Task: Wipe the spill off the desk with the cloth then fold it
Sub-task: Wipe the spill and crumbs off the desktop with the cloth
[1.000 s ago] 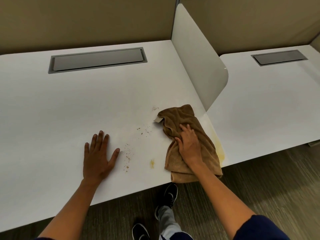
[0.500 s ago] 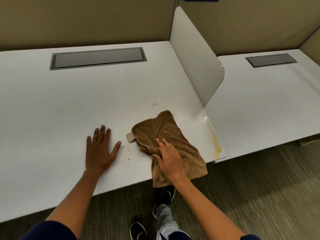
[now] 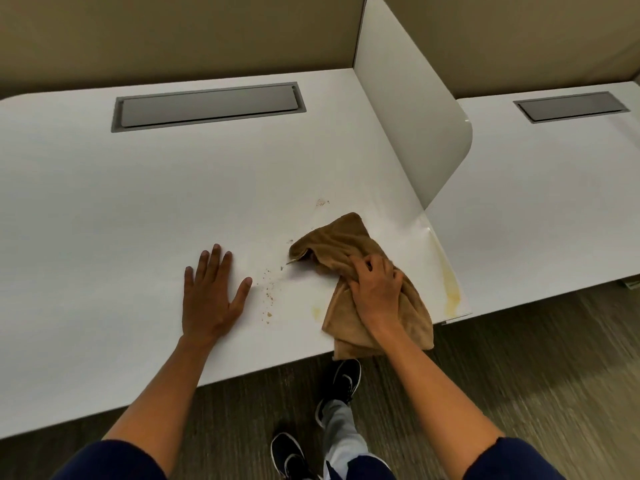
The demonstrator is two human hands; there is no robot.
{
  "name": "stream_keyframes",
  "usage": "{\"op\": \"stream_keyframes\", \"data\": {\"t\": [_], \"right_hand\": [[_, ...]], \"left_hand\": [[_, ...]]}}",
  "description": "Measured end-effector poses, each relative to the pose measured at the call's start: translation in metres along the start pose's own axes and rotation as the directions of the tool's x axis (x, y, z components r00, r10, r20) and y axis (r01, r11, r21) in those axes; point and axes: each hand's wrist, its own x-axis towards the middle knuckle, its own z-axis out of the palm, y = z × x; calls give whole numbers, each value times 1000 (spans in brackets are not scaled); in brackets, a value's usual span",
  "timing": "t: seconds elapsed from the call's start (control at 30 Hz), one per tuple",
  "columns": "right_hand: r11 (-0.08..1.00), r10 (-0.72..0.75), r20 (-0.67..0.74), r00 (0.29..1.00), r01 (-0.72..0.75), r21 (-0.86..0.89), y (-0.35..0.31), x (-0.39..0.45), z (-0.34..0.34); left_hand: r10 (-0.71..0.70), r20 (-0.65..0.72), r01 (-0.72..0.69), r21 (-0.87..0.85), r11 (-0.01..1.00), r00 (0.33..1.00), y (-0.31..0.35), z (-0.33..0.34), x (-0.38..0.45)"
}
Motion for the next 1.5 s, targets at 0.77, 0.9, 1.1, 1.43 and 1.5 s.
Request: {"op": "stream_keyframes", "data": {"t": [0.77, 0.9, 1.1, 1.43, 1.5], "right_hand": [[942, -325, -78, 943, 330, 65, -42, -59, 7], [961, -262, -143, 955, 271, 48, -18, -62, 3], [999, -24, -96, 995, 27, 29, 50, -28, -15], [976, 215, 3, 977, -215, 17, 86, 7, -22], [978, 205, 16, 979, -206, 21, 81, -2, -23]], "left_hand": [[9, 45, -9, 0, 1000, 999, -6, 1, 4], [10, 63, -10, -7, 1000, 998, -2, -3, 5], [74, 109, -73, -8, 997, 991, 12, -4, 18], [78, 98, -81, 25, 996, 992, 13, -1, 18], [80, 89, -83, 31, 996, 993, 13, 0, 18]]}}
